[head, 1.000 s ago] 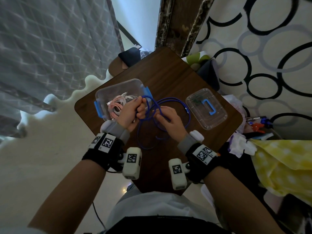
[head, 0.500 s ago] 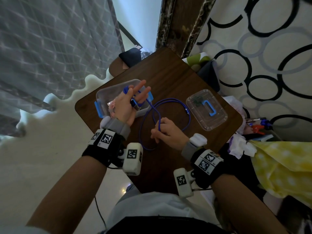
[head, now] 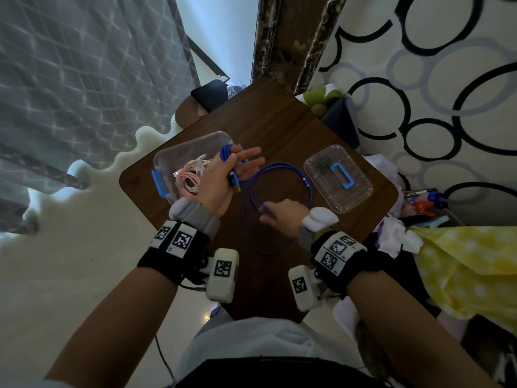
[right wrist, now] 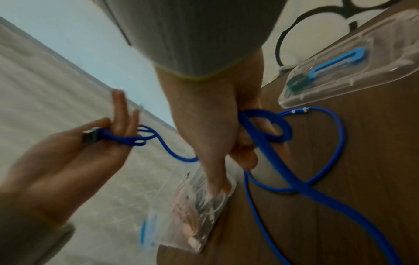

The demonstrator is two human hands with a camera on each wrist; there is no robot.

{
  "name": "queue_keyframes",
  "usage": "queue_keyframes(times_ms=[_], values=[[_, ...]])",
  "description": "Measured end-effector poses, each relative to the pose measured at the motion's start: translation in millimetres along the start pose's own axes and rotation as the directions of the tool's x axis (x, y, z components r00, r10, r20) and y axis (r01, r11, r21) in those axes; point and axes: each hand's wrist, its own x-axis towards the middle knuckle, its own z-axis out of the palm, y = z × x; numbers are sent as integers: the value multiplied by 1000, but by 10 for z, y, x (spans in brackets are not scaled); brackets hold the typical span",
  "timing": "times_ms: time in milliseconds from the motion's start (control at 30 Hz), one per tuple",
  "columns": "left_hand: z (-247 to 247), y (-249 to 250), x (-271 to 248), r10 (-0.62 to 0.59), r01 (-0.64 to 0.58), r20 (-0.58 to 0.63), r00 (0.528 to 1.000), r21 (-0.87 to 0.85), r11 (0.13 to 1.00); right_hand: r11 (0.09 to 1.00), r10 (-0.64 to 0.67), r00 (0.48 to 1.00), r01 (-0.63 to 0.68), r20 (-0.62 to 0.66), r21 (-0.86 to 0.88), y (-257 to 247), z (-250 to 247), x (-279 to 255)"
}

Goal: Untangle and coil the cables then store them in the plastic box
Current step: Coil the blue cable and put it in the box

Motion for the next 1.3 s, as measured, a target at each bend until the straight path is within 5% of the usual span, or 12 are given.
queue_keyframes(times_ms=[133, 267, 367, 533, 633, 767, 833, 900, 967, 1133, 1233, 1300], values=[[-31, -127, 25, 72, -121, 134, 988, 404, 907, 944, -330, 944, 330, -10, -15, -197, -28, -70], [-193, -165, 52, 1, -211, 234, 972, 872, 441, 933, -357, 905, 357, -230, -45, -175, -160, -121], [-228, -92, 47, -161, -190, 204, 966, 977, 95, 950, -300, 890, 311, -344, -25, 3, -223, -172], [-211, -70, 56, -395, -208, 165, 904, 976, -69, 942, -336, 887, 322, -317, -96, 161, -256, -167], [-199, -63, 19, -466, -202, 174, 868, 979, -11, 948, -317, 829, 256, -460, -191, 227, -163, -121], [-278, -145, -3, -409, -17, 130, 903, 963, 269, 992, -125, 736, 112, -665, -62, 259, -102, -163], [-313, -165, -5, -412, 77, 91, 906, 925, 373, 970, -238, 707, 208, -666, -127, 198, -53, -202], [-294, -146, -22, -460, 142, 117, 880, 860, 491, 938, -324, 785, 338, -529, -73, 105, 5, -207], [-270, -113, -41, -449, 171, 154, 880, 779, 603, 916, -257, 895, 345, -364, 202, 10, 55, -189], [-247, -141, -73, -279, 208, 111, 954, 424, 881, 695, -79, 920, 326, -383, 640, 35, 123, -121], [-285, -186, -100, -269, 234, 79, 960, 304, 923, 549, 16, 928, 303, -372, 779, 53, 51, -102], [-327, -198, -125, -276, 249, 58, 959, 283, 926, 566, 111, 918, 256, -380, 784, 66, 22, -75]])
